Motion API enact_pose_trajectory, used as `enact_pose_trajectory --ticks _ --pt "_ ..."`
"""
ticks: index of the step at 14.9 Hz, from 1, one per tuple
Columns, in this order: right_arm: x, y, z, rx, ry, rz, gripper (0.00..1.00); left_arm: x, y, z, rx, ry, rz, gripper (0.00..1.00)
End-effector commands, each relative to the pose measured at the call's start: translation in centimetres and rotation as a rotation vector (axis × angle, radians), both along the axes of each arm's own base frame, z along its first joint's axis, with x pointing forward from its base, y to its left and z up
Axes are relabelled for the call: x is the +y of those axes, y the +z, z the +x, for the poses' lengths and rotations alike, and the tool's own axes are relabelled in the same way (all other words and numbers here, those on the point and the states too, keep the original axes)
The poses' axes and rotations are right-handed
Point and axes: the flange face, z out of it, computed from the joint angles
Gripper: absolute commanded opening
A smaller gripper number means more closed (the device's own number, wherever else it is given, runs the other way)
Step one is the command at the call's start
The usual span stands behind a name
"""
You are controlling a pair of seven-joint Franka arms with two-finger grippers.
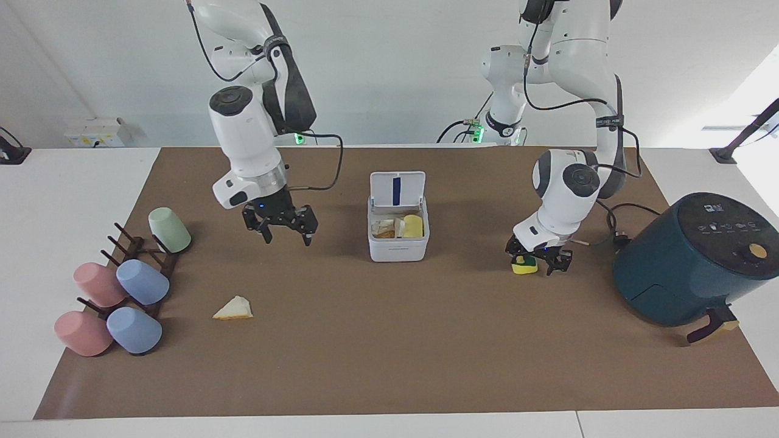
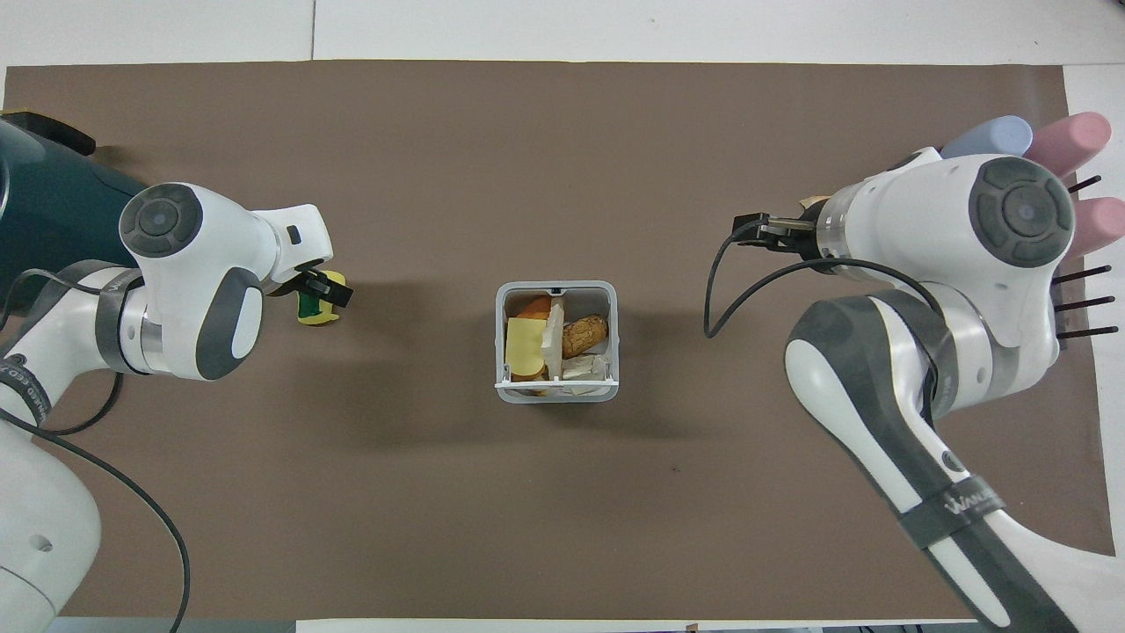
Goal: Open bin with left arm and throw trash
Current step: 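Reach the right gripper to the second tan paper scrap and grasp it, then drop the sponge into the bin with the left gripper while the right gripper holds paper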
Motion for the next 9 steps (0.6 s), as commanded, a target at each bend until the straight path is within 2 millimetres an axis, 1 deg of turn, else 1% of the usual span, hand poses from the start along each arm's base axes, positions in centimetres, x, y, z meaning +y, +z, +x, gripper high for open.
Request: enact_pose_trajectory --ticks 1,2,3,4,6,7,8,9 --pt "-3.7 -1.9 0.9 -0.025 0.051 -0.044 1.0 -0.4 -0.1 -0.6 -0.019 -0.025 0.012 0.59" --pt "-5.0 -2.3 0.9 -0.021 0.066 -0.054 1.0 -0.4 0.0 -0.5 -0.021 -0.023 0.012 0.49" --pt "-5.9 -2.6 1.0 -0.016 0.077 -0.059 1.0 -0.3 0.3 -0.4 -0.022 -0.02 0.012 0.4" --pt "-6.3 -3.6 1.2 -0.006 0.097 -0.063 1.0 -0.3 0.5 -0.3 -0.024 -0.018 0.012 0.36" --pt "-7.9 -5.7 2.0 -0.014 0.144 -0.104 1.0 -0.3 1.2 -0.1 -0.024 -0.013 0.011 0.34" --pt "-8.4 -6.7 2.2 -0.007 0.162 -0.12 1.0 -0.3 1.7 0.2 -0.017 -0.01 0.014 0.33" --pt "-8.9 -8.0 2.5 0.004 0.181 -0.132 1.0 -0.4 2.6 0.6 -0.008 -0.003 0.011 0.33" --pt "-9.5 -8.9 2.8 0.0 0.197 -0.14 1.0 -0.9 4.0 1.1 0.0 0.007 0.009 0.33"
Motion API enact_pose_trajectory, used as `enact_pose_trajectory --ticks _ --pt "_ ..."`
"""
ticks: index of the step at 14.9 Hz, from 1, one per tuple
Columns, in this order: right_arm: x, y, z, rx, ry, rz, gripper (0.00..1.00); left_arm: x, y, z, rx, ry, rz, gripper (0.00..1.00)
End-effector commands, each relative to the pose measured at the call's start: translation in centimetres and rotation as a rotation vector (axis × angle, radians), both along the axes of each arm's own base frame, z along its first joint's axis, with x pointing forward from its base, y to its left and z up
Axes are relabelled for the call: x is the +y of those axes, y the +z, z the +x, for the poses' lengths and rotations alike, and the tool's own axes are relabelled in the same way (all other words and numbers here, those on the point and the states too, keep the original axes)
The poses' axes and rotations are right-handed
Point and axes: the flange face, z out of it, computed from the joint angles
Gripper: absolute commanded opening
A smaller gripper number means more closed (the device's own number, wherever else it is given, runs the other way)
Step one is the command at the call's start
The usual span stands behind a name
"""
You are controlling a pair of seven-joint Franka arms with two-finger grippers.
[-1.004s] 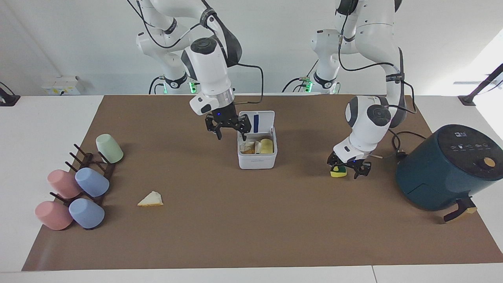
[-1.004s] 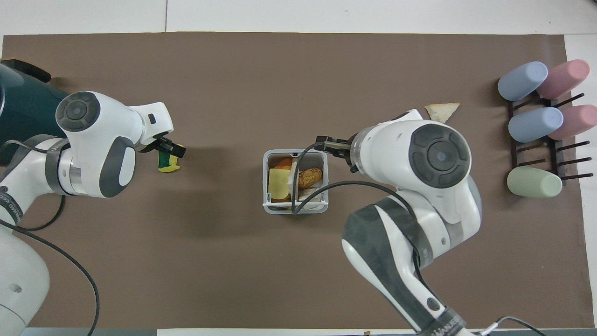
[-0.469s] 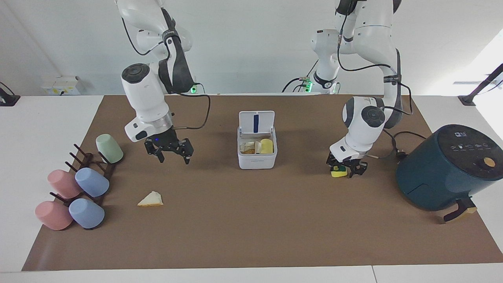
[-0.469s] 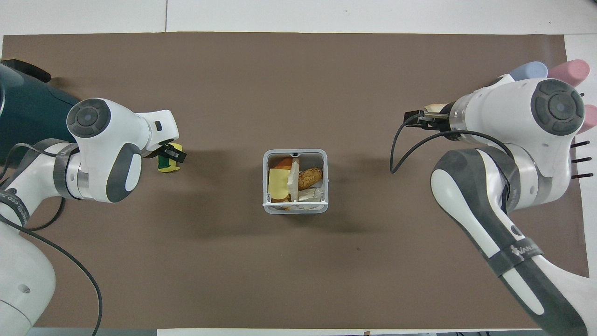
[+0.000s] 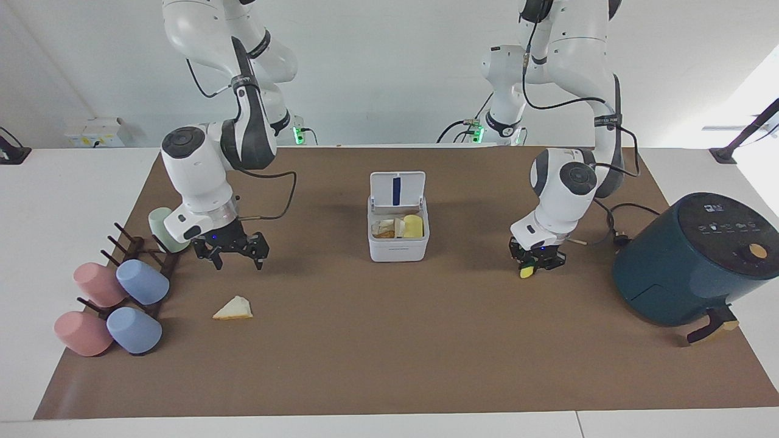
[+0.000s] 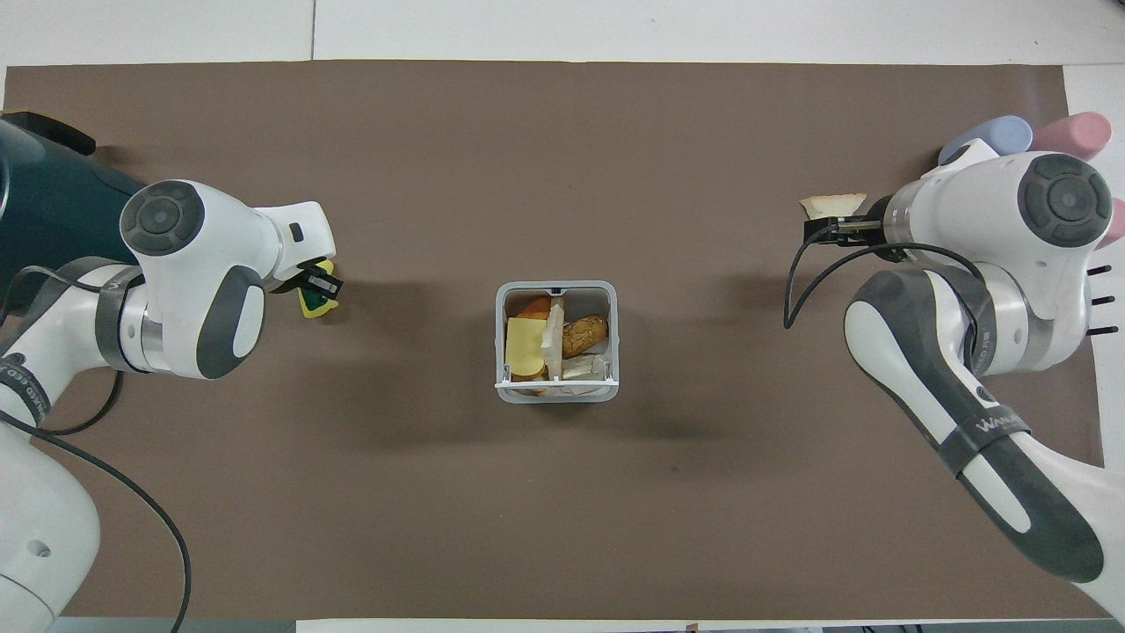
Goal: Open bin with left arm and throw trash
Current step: 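Drop the sponge into the bin with the left gripper while the right gripper holds paper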
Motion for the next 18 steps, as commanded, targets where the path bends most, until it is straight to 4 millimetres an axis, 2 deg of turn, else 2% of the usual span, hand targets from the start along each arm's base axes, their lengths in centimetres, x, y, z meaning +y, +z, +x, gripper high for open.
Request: enact_pose_trajectory --ticks 1,2,4,5,7,9,10,11,14,17,18 --pt "-1.7 -3.0 0.9 -0.014 0.049 -0.02 1.0 -0.9 4.2 1.1 0.026 0.047 0.005 0.33" --pt "-1.8 -4.0 1.0 -0.004 0.048 -0.015 1.0 -2.0 6.2 1.7 0.045 0.088 -0.017 0.33" --pt "-1.5 -6.4 1.6 -0.017 0.054 0.001 1.0 -6.2 11.3 2.2 0.077 0.154 -0.094 0.33" --pt "-1.5 -7.5 1.7 -0.019 0.054 0.008 1.0 -8.8 13.5 1.8 0.083 0.196 -0.113 0.33" --pt "-1.5 -7.9 1.7 -0.023 0.067 0.001 1.0 -14.5 15.7 -0.1 0.07 0.281 -0.133 0.33" --pt "-1.8 -7.9 1.9 -0.039 0.088 -0.014 1.0 -20.4 16.4 -2.8 0.063 0.316 -0.156 0.33" --pt "-2.0 -7.8 2.1 -0.066 0.086 -0.011 1.0 -22.7 16.3 -4.1 0.057 0.3 -0.162 0.33" --pt "-2.0 -8.0 2.3 -0.088 0.087 -0.006 1.0 -24.2 16.3 -5.4 0.056 0.284 -0.166 0.33" --pt "-2.4 -7.8 2.6 -0.126 0.08 -0.001 0.97 -26.1 14.5 -8.3 0.051 0.241 -0.166 0.33" --pt "-2.3 -8.2 2.3 -0.125 0.08 0.001 0.95 -28.3 12.5 -10.1 0.046 0.203 -0.171 0.33" --pt "-2.4 -8.2 2.3 -0.125 0.078 0.001 0.95 -28.4 11.9 -10.3 0.045 0.2 -0.171 0.33"
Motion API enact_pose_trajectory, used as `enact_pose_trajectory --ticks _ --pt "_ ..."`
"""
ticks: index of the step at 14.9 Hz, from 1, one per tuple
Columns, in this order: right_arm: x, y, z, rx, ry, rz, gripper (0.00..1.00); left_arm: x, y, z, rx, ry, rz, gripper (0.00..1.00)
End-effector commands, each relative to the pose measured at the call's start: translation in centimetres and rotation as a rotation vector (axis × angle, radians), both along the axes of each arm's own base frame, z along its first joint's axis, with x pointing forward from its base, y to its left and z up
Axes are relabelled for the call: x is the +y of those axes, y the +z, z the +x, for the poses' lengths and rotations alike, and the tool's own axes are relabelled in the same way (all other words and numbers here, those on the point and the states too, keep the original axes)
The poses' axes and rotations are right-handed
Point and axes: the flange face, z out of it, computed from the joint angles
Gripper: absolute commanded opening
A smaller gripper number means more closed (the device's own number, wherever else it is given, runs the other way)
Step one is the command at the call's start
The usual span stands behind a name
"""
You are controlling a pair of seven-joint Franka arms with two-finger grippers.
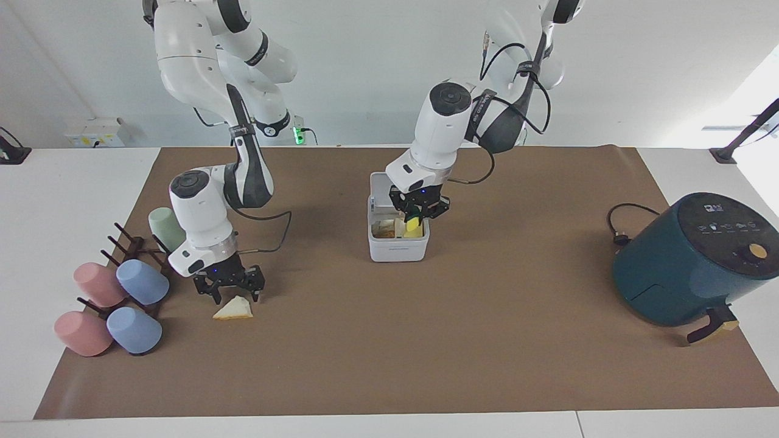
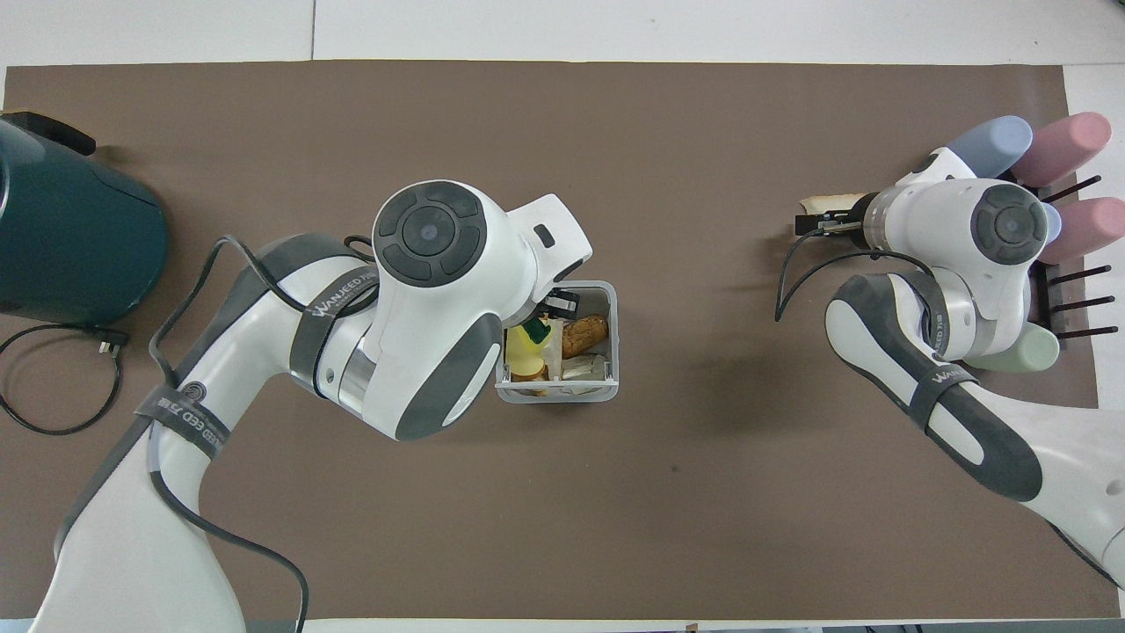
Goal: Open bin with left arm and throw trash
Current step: 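Drop the sponge into the bin with the left gripper while the right gripper holds paper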
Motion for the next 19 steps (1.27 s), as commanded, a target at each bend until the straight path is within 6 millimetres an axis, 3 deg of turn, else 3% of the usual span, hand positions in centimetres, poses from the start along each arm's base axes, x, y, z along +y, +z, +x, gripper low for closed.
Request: enact_pose_trajectory --ticks 1,3,4,5,6,10,12,13,16,19 --pt "-0.5 -0.4 -0.1 -0.014 0.023 -0.008 0.78 -0.2 -1.6 -1.5 -0.006 -0.007 -0.02 0.33" --pt "-0.3 -0.4 -0.1 -0.014 0.021 -0.006 0.21 -0.4 -2.6 -2.0 -0.007 -0.016 -0.019 0.38" --pt "-0.3 -0.7 -0.3 -0.008 0.019 -0.005 0.0 -0.6 -3.1 -2.4 -0.002 -0.022 -0.015 0.58" --pt "-0.3 -0.8 -0.6 -0.002 0.015 -0.005 0.0 -0.6 -3.4 -2.5 -0.003 -0.023 -0.015 0.92" --pt "-0.7 -0.7 -0.6 -0.003 0.009 -0.005 0.0 -0.6 -3.2 -2.4 -0.005 -0.021 -0.017 1.0" --pt "-1.1 1.0 -0.6 -0.015 0.004 -0.014 0.0 -0.8 -2.6 -2.2 -0.007 -0.018 -0.021 1.0" --pt "-0.6 3.2 -1.2 0.0 0.003 -0.028 0.0 -0.3 -0.7 -1.3 -0.005 0.001 -0.034 1.0" --pt "-0.3 4.5 -1.6 0.018 -0.007 -0.037 0.0 0.6 1.2 -0.2 0.005 0.026 -0.047 1.0" --pt "1.8 9.0 -3.0 0.072 -0.034 -0.05 0.0 7.2 6.9 5.1 0.023 0.137 -0.046 1.0" --pt "7.2 12.1 -4.6 0.102 -0.072 -0.039 0.0 17.3 9.5 8.9 0.019 0.242 -0.024 1.0"
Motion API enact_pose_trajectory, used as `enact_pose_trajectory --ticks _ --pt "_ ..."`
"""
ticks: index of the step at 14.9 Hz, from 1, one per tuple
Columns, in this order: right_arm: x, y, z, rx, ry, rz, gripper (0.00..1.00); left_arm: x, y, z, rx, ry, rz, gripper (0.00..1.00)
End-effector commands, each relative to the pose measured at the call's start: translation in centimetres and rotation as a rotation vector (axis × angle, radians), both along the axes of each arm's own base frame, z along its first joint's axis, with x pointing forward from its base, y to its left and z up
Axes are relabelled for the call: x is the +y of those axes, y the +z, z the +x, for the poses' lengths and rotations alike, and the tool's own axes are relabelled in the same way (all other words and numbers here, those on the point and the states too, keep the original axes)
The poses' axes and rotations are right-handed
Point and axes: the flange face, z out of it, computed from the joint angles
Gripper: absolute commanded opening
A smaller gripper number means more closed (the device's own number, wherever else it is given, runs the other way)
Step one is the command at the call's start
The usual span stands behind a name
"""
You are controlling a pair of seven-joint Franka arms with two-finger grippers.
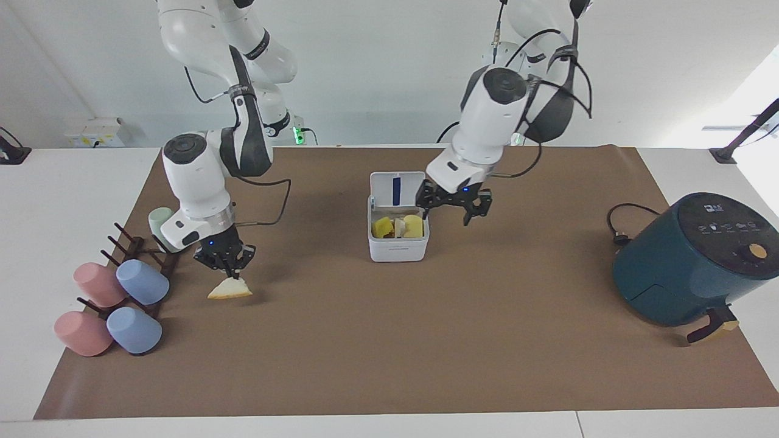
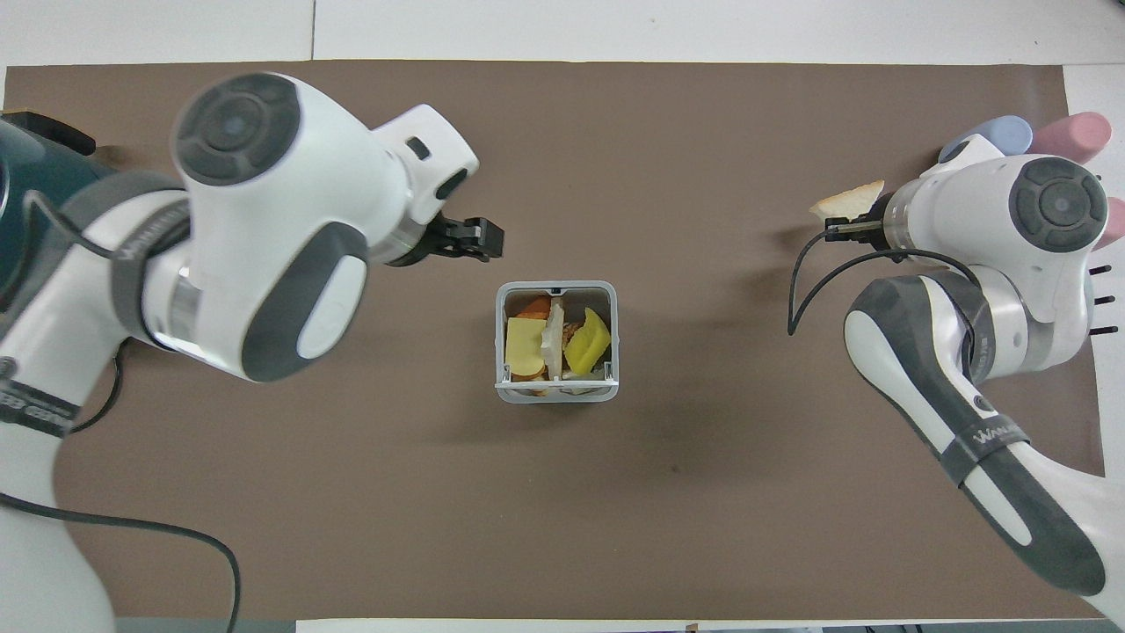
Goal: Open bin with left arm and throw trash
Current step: 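Return the left arm to rest while the right gripper carries paper to the bin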
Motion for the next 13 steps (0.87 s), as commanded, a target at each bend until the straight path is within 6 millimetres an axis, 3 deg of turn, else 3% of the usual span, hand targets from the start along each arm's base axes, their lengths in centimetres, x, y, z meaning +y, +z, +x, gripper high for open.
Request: enact_pose_trajectory --ticks 1,4,6,9,11,13 --pt "5.7 2.2 -1.9 0.018 -0.05 0.017 0.0 8.5 2.5 2.1 0.006 0.023 -0.003 1.0" --pt "13.5 3.1 -3.1 0.0 -0.13 0.084 0.0 17.9 3.8 2.4 0.027 -0.083 0.041 1.0" --pt "18.1 3.9 -4.2 -0.006 -0.183 0.128 0.0 21.5 4.0 0.6 0.051 -0.116 0.051 1.0" --pt "23.1 5.4 -5.1 0.034 -0.287 0.271 0.0 22.7 4.5 -2.5 0.068 -0.095 0.12 1.0" --pt "25.3 6.2 -5.8 0.053 -0.314 0.321 0.0 22.8 6.1 -3.2 0.09 -0.067 0.138 1.0" --pt "28.2 6.5 -7.3 0.076 -0.342 0.363 0.0 22.7 9.1 -3.5 0.095 -0.074 0.195 1.0"
